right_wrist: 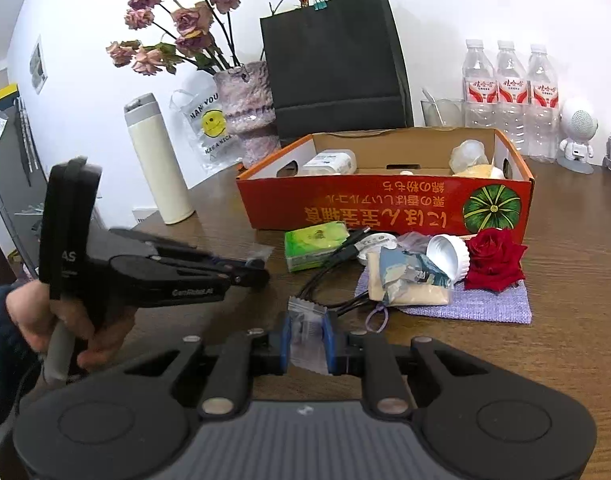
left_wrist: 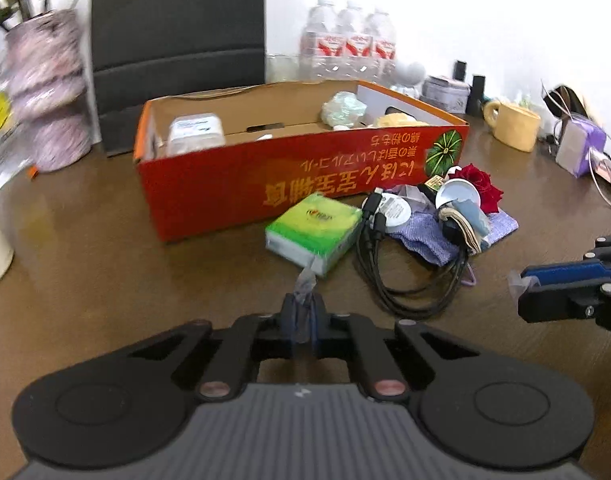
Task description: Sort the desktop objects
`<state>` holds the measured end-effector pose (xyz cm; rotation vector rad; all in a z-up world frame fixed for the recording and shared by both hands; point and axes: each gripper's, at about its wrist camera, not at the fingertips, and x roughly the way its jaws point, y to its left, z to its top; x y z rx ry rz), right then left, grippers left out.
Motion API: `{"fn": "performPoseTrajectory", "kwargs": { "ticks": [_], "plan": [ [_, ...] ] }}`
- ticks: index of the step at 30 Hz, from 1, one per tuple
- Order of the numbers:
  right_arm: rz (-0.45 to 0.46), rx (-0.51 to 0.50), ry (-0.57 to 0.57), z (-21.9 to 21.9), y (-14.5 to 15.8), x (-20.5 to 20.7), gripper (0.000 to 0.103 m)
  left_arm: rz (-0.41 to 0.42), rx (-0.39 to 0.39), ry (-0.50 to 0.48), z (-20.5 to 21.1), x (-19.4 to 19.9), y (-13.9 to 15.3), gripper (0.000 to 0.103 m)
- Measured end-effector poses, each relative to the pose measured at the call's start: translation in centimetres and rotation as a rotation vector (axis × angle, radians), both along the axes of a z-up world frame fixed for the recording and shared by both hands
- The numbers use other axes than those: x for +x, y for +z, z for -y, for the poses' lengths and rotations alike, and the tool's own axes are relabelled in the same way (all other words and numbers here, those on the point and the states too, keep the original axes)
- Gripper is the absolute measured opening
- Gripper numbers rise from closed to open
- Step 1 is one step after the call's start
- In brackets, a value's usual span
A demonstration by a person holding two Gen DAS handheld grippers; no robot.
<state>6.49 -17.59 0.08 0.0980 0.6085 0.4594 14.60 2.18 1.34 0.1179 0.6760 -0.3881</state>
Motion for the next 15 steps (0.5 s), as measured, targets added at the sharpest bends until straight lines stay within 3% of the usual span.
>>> {"fn": "performPoseTrajectory", "kwargs": {
  "ticks": [5, 8, 15],
  "plan": [
    [-0.013, -0.005, 0.000, -0.1, -0.1, -1.0, 0.016, -0.001, -0.043, 0.061, -0.3, -2.4, 0.3, 0.006],
    [0.004, 0.003, 0.003, -0.1, 0.5, -2.1, 0.016, 0.051, -0.075, 0.120, -0.4, -5.2, 1.7, 0.006],
    [0.088, -0.017, -0.036, -0.6, 2.2, -5.1, 0.016, 0.137, -0.173, 0.104, 0.2, -12.5, 4.2, 0.006]
  ]
}}
